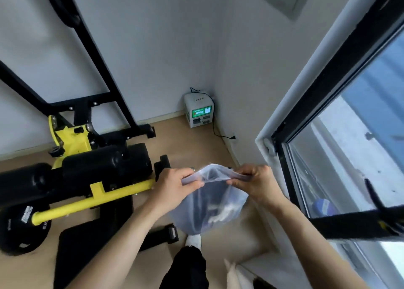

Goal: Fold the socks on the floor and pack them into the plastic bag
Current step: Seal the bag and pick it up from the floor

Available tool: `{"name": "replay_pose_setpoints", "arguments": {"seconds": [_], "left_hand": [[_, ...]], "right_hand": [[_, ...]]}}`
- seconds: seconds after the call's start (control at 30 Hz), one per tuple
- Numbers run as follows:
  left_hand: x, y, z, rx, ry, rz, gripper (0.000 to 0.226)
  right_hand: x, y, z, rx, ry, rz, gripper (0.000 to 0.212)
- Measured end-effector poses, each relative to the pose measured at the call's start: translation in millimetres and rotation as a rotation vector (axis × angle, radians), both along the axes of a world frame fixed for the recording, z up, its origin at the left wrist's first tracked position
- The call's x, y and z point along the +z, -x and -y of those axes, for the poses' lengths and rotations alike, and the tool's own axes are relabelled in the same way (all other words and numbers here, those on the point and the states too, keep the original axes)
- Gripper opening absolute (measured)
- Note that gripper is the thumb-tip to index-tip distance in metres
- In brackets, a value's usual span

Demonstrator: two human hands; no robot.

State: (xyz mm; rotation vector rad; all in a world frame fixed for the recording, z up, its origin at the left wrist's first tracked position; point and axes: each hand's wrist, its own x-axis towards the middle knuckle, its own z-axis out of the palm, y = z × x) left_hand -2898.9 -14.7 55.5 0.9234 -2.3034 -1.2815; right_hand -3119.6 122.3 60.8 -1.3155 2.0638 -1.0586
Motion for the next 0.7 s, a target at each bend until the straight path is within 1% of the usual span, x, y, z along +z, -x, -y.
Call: {"name": "replay_pose_setpoints", "arguments": {"seconds": [0.1, 0.17, 0.27, 0.33, 0.47, 0.5, 0.57, 0.6, 0.7], "left_hand": [[5.3, 35.1, 38.8, -0.036, 0.002, -0.039, 0.049], [9.0, 55.0, 66.3, -0.047, -0.003, -0.077, 0.047], [12.0, 82.0, 108.1, -0.048, 0.025, -0.082, 0.038], [10.1, 100.1, 135.2, -0.022, 0.055, -0.082, 0.036], [-0.8, 134.8, 193.8, 0.038, 0.094, -0.029, 0.032], [-5.2, 142.6, 208.8, 0.056, 0.108, -0.008, 0.028], [-16.1, 157.5, 236.1, 0.111, 0.143, 0.039, 0.013], [-22.0, 164.5, 249.0, 0.149, 0.155, 0.056, 0.009], [-35.1, 183.4, 284.5, 0.241, 0.136, 0.136, 0.009]], "right_hand": [[21.8, 36.3, 38.4, -0.066, -0.044, -0.007, 0.017], [39.0, 61.7, 64.4, -0.098, -0.032, -0.006, 0.012], [58.1, 95.8, 104.5, -0.067, -0.021, 0.007, 0.012], [63.1, 116.5, 133.4, -0.017, -0.016, 0.015, 0.009], [55.2, 163.4, 201.7, 0.031, -0.033, 0.019, 0.011], [48.7, 177.4, 222.5, 0.040, -0.041, 0.034, 0.010], [33.7, 203.9, 266.5, 0.075, -0.050, 0.080, 0.010], [26.7, 215.1, 289.7, 0.105, -0.055, 0.106, 0.010], [13.5, 239.9, 358.7, 0.252, -0.067, 0.161, 0.008]]}}
